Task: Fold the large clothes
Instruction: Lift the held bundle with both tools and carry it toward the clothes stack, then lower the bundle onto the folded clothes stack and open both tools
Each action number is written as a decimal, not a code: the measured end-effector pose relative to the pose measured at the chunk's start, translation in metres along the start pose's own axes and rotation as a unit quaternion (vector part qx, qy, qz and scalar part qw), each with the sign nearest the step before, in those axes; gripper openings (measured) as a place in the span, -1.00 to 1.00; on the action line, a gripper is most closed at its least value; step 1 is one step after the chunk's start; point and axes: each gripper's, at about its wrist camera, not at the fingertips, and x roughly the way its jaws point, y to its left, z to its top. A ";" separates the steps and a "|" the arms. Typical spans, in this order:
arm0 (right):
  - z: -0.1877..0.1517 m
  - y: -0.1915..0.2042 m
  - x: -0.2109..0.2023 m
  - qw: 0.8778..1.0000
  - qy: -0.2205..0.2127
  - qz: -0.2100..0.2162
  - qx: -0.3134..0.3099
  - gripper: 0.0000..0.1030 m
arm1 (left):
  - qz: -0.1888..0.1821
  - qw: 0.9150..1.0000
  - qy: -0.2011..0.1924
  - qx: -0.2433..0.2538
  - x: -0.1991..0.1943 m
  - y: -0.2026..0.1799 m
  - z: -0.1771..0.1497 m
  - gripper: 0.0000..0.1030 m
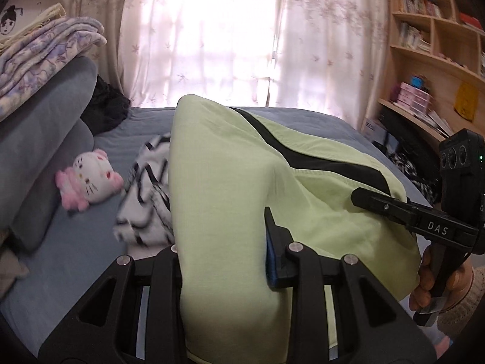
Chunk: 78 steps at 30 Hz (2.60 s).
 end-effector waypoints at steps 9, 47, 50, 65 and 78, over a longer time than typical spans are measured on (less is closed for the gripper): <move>0.123 -0.035 0.244 0.999 -0.006 -0.028 -0.028 -0.74 | 0.018 0.999 0.002 -0.027 0.138 0.136 0.076 -0.47; 0.031 -0.227 0.578 0.975 0.152 0.011 0.159 0.39 | -0.038 0.937 0.030 -0.346 0.206 0.308 -0.078 0.55; 0.021 -0.214 0.583 0.975 0.154 0.010 0.160 -0.04 | -0.034 0.935 0.031 -0.351 0.203 0.308 -0.074 0.55; 0.014 -0.195 0.648 0.976 0.175 -0.020 0.127 -0.27 | 0.027 0.962 0.044 -0.268 0.176 0.285 -0.061 0.54; 0.090 -0.138 0.695 0.971 0.109 -0.209 -0.037 0.08 | 0.074 0.993 0.004 -0.088 0.180 0.173 0.015 0.54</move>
